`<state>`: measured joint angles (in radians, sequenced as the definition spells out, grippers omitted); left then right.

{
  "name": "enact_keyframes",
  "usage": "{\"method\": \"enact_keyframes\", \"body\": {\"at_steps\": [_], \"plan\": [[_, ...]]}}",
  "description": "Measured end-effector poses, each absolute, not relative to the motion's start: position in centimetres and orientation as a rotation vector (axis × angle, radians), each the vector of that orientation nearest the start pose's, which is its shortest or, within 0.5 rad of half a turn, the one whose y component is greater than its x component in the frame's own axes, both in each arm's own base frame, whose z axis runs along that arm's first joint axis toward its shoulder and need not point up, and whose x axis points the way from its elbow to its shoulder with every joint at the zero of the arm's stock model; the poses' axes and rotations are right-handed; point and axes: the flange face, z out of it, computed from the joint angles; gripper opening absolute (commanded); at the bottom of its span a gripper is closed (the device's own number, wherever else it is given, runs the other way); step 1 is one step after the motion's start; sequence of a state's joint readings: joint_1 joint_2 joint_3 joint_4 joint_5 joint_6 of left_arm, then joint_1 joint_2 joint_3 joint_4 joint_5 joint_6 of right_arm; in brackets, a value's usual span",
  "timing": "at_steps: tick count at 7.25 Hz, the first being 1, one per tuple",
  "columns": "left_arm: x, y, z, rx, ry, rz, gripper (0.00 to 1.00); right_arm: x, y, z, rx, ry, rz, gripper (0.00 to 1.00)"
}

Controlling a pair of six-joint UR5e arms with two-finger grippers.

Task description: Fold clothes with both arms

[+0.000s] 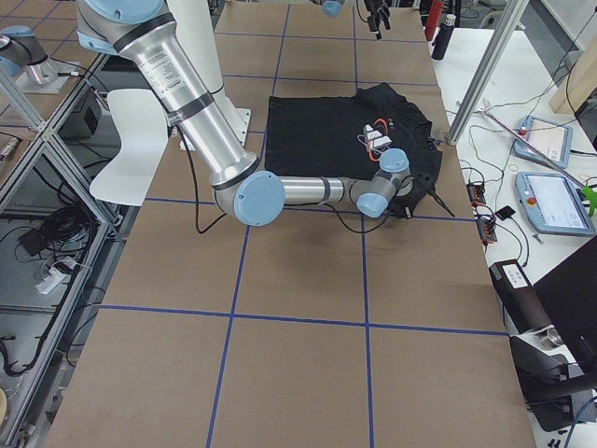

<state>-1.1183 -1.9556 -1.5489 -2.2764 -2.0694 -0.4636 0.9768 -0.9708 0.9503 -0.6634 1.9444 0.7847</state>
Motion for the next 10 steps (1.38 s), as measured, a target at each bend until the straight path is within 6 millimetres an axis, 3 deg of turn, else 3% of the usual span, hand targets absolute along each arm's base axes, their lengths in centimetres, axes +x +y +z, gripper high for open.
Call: {"method": "enact_keyframes", "body": {"at_steps": [1, 2, 3, 5, 7, 8, 10], "plan": [[20.7, -62.3, 37.2, 0.738, 0.866, 0.256, 1.0, -34.6, -68.6, 49.2, 0.466, -0.842, 0.019, 0.0], [20.7, -62.2, 37.3, 0.737, 0.865, 0.255, 1.0, -35.3, -68.7, 46.0, 0.458, -0.866, 0.06, 0.0], [20.8, -62.2, 37.3, 0.736, 0.865, 0.256, 1.0, -37.1, -68.9, 41.3, 0.431, -0.88, 0.112, 0.0], [20.8, -62.2, 37.4, 0.735, 0.865, 0.257, 1.0, -43.5, -68.4, 31.8, 0.414, -0.872, 0.232, 0.0], [20.9, -62.3, 37.6, 0.733, 0.863, 0.257, 1.0, -49.5, -67.2, 25.9, 0.412, -0.873, 0.319, 0.0], [20.9, -62.4, 37.7, 0.731, 0.862, 0.257, 1.0, -52.0, -67.1, 24.2, 0.412, -0.864, 0.341, 0.98], [21.2, -62.8, 38.4, 0.724, 0.843, 0.238, 1.0, -54.4, -66.9, 23.0, 0.417, -0.848, 0.353, 1.0]]}}
